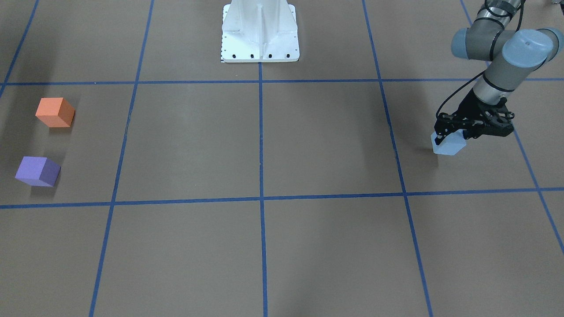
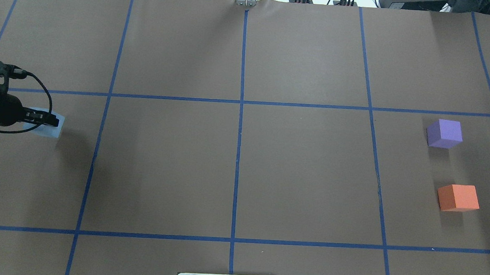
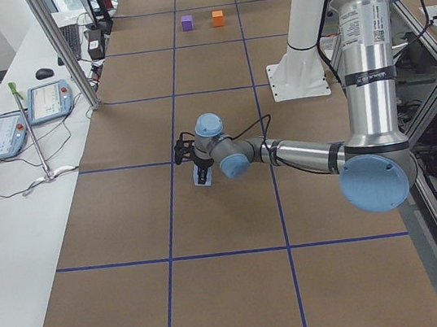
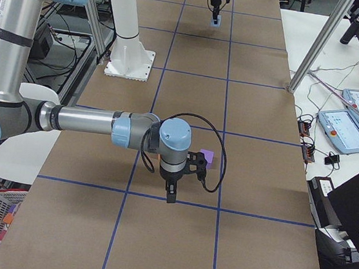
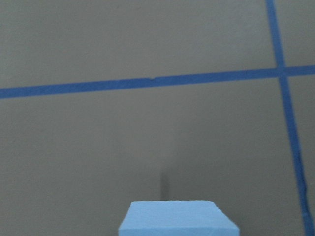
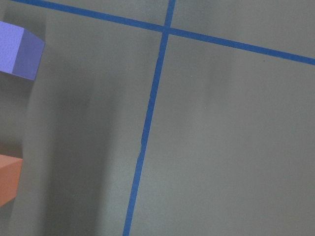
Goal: Place blue block between orange and purple blocks
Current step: 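Carry the light-blue cube with the left gripper toward the table center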
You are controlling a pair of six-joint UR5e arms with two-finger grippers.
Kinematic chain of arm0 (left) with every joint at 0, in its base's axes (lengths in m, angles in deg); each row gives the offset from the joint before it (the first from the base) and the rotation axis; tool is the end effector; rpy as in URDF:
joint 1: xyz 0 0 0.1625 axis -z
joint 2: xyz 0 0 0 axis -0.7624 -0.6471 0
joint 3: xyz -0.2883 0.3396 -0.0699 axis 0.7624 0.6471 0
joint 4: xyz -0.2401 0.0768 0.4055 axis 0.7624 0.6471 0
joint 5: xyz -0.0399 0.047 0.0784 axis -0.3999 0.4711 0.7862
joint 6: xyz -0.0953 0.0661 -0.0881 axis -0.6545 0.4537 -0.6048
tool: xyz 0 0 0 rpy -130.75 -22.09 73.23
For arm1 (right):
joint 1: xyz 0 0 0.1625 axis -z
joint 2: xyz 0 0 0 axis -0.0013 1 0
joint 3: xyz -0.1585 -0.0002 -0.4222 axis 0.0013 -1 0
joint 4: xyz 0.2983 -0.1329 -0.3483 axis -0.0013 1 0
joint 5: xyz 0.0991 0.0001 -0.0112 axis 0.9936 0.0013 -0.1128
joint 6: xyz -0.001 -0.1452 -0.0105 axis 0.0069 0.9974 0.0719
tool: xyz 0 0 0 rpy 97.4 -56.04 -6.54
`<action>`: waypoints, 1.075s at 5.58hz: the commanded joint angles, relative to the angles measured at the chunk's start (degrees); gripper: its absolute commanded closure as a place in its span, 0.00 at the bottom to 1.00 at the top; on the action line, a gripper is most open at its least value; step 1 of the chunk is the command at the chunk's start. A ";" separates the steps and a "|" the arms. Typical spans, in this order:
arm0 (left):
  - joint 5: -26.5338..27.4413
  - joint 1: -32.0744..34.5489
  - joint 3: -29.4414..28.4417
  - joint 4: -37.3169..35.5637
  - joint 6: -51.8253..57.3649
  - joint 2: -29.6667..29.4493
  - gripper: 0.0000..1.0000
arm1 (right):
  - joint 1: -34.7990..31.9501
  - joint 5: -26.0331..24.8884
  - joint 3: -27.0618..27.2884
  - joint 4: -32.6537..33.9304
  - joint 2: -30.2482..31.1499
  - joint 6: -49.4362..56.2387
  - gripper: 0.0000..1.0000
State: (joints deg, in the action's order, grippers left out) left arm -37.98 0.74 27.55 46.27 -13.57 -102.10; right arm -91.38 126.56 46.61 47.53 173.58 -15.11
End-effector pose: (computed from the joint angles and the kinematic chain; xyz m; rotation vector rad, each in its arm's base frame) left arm 0.3529 -0.5355 0.5328 0.2710 0.8819 0.0063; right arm 0.0496 -0.4440 0.6830 0.0680 -0.7084 -0.1724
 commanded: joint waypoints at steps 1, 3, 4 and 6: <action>0.28 -2.31 -0.73 -19.63 -0.40 -17.90 0.83 | 0.05 -0.02 0.00 0.00 0.00 0.00 0.00; 2.47 -10.56 -10.35 -31.23 -6.93 -37.86 0.83 | 0.23 -0.02 -0.09 0.00 -0.09 0.00 0.00; 6.83 -13.91 -19.29 -31.35 -11.17 -47.00 0.82 | 0.31 -0.02 0.00 0.00 -0.09 0.00 0.00; 8.02 -18.14 -23.42 -30.82 -12.53 -50.52 0.71 | 0.40 -0.02 0.00 0.00 -0.26 0.00 0.00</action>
State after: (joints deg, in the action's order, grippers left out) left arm -30.40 -15.65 5.48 15.38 -25.60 -151.36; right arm -91.04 126.54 46.61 47.53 173.39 -15.11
